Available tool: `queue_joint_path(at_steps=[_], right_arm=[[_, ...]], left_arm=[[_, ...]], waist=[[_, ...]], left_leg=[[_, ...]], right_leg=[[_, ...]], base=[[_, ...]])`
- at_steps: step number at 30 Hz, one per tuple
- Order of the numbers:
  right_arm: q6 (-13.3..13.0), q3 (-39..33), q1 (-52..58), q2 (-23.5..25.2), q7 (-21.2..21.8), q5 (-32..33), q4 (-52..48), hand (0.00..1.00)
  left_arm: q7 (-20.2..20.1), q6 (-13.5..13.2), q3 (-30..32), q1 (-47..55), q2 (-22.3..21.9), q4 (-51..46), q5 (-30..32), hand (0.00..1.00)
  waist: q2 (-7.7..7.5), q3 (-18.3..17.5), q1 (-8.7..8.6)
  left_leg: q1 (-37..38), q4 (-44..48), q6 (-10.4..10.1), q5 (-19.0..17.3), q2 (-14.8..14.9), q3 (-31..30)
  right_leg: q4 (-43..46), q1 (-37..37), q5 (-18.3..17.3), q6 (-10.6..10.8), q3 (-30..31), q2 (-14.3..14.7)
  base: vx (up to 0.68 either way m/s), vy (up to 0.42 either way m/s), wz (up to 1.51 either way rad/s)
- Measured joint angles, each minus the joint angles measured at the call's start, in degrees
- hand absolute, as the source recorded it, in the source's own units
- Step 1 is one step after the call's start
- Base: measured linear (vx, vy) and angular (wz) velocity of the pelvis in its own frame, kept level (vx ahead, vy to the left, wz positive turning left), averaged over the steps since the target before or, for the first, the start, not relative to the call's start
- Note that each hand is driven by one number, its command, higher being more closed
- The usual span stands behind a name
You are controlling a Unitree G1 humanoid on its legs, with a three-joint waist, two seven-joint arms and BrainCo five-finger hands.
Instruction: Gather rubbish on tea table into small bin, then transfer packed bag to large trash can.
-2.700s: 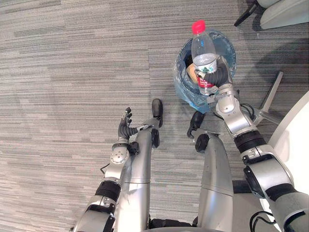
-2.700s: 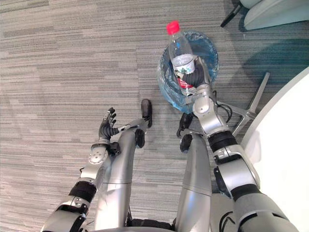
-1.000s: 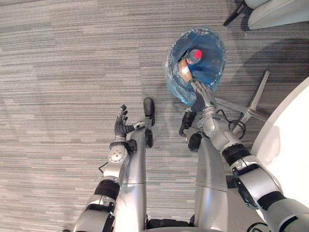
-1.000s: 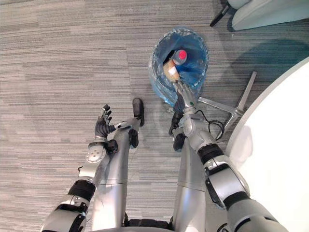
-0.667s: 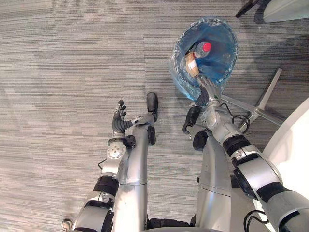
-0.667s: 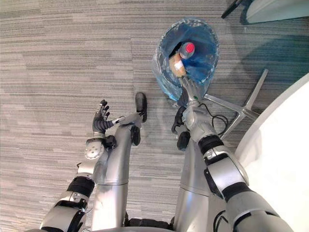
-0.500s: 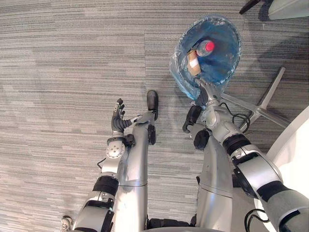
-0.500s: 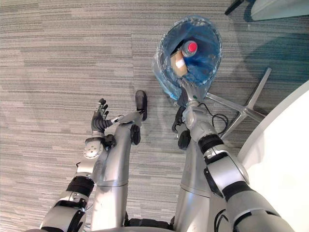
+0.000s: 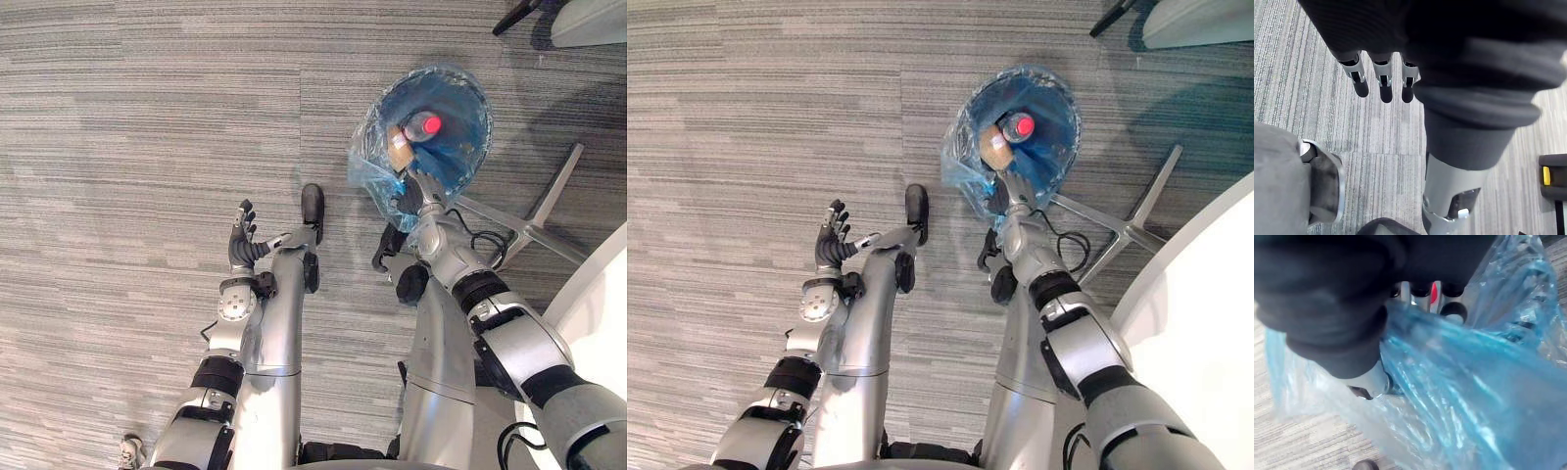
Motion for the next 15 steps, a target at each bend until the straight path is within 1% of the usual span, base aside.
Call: queue_joint_path(at_steps=[1, 5, 8, 11, 12, 15], right_arm=[[-0.1, -0.1, 0.7, 0.2, -0.1, 0.3, -2.8, 1.00], [-0.1, -0.3, 2.3, 0.7, -0.3, 1.0, -7.7, 1.00], [-0.3, -2.4, 5.0, 1.7, -1.2, 2.7, -13.8, 1.00], [-0.6, -4.0, 7.8, 3.7, -1.3, 4.8, -19.4, 1.00], [-1.0, -4.6, 9.1, 4.7, -1.4, 5.8, -21.8, 1.00], [-2.4, -6.3, 13.0, 6.4, -2.5, 9.2, -27.9, 1.00]], left_arm=[[0.0, 0.0, 0.2, 0.0, 0.0, 0.0, 0.0, 0.00], [0.0, 0.2, 0.4, 0.0, 0.0, -0.1, 0.0, 0.00], [0.1, 0.8, 0.5, 0.1, 0.0, -0.2, 0.0, 0.00], [0.0, 1.6, 1.5, 0.8, 0.0, -0.6, 0.1, 0.00], [0.0, 1.8, 1.7, 1.6, -0.2, -1.3, 0.2, 0.00], [0.0, 2.1, 2.0, 2.7, -0.6, -1.4, 0.2, 0.00]], waist=[[0.00, 0.0, -0.04], [-0.01, 0.0, -0.16], [-0.02, 0.0, -0.22], [-0.12, -0.1, -0.95], [-0.12, -0.1, -1.52], [-0.12, -0.1, -1.76]], left_leg=[[0.0, 0.2, 0.0, 0.0, 0.1, 0.0], [0.0, 1.0, -0.1, -0.2, 0.3, -0.1], [0.2, 1.1, 0.1, -0.4, 0.5, -0.1], [1.5, 1.0, 0.0, -0.3, 0.6, -0.1], [2.2, 1.0, 0.0, -0.3, 0.7, -0.1], [4.8, 0.4, -0.1, -0.5, 1.2, 0.1]], right_leg=[[0.1, 0.1, 0.0, 0.0, 0.0, 0.0], [0.6, 0.2, -0.1, 0.0, -0.1, 0.1], [0.7, 0.5, -0.1, 0.1, -0.1, 0.2], [0.7, 1.7, -0.1, 0.1, -0.1, 0.3], [0.5, 2.5, -0.1, 0.1, -0.2, 0.5], [-0.4, 5.0, -0.1, 0.1, -0.1, 1.0]], base=[[-0.05, 0.008, -0.02], [-0.05, 0.006, -0.03], [-0.06, 0.003, -0.01], [-0.06, -0.002, -0.02], [-0.06, -0.006, -0.04], [-0.04, -0.011, -0.07]])
